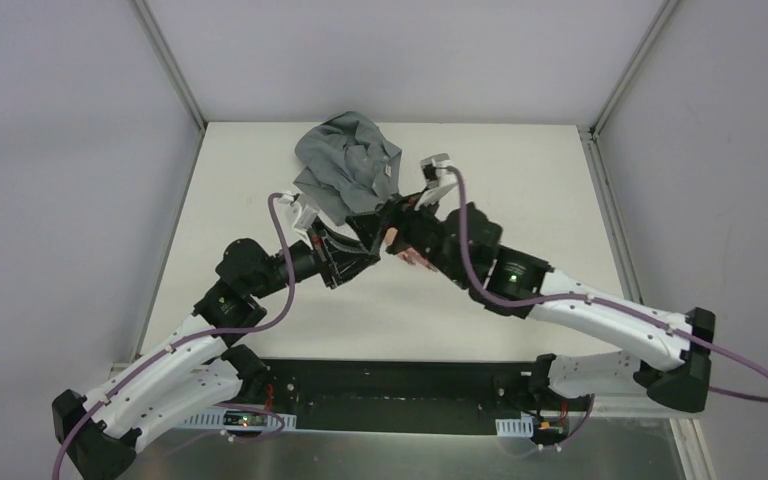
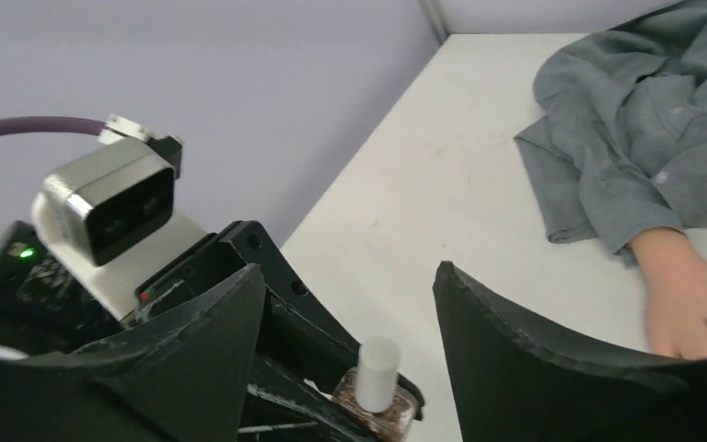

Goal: Paint the nails
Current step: Screw the nail polish bottle.

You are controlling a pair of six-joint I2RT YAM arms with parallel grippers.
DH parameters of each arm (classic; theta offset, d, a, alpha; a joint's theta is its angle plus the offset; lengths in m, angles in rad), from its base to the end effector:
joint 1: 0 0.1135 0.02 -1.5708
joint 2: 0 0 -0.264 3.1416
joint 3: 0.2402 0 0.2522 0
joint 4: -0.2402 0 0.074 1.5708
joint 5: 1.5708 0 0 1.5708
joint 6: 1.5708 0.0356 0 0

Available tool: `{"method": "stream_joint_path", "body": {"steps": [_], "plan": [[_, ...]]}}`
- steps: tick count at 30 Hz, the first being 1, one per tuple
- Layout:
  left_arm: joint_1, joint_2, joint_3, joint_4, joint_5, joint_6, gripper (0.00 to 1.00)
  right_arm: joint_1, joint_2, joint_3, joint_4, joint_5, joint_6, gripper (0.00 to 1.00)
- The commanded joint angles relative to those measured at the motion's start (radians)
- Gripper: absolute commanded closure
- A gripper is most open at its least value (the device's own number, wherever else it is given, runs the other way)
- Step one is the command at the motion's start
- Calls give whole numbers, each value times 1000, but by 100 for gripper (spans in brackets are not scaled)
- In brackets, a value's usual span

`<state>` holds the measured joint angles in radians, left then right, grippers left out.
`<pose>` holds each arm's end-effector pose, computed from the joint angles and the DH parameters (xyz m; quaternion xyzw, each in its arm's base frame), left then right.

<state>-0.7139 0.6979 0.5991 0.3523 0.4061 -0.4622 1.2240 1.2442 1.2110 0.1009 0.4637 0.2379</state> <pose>0.1198 -0.1224 0.3455 0.2335 0.5747 -0.5324 0.5760 0.1128 0.2652 0.4225 -0.1666 0.6648 0.3579 0.6342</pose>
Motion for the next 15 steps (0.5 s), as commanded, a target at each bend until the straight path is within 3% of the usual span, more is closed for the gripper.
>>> {"method": "stream_joint_path", "body": {"steps": [1,9,15], "plan": [[-7,-21,32,28,109,-116,100,-138,-162,-96,64,-514,128,29],[-7,-54,71,80,222,-266,100,-292,-238,-233,351,-1016,249,29],[-7,-35,83,184,310,-353,100,-294,-182,-232,489,-1147,292,32]]}}
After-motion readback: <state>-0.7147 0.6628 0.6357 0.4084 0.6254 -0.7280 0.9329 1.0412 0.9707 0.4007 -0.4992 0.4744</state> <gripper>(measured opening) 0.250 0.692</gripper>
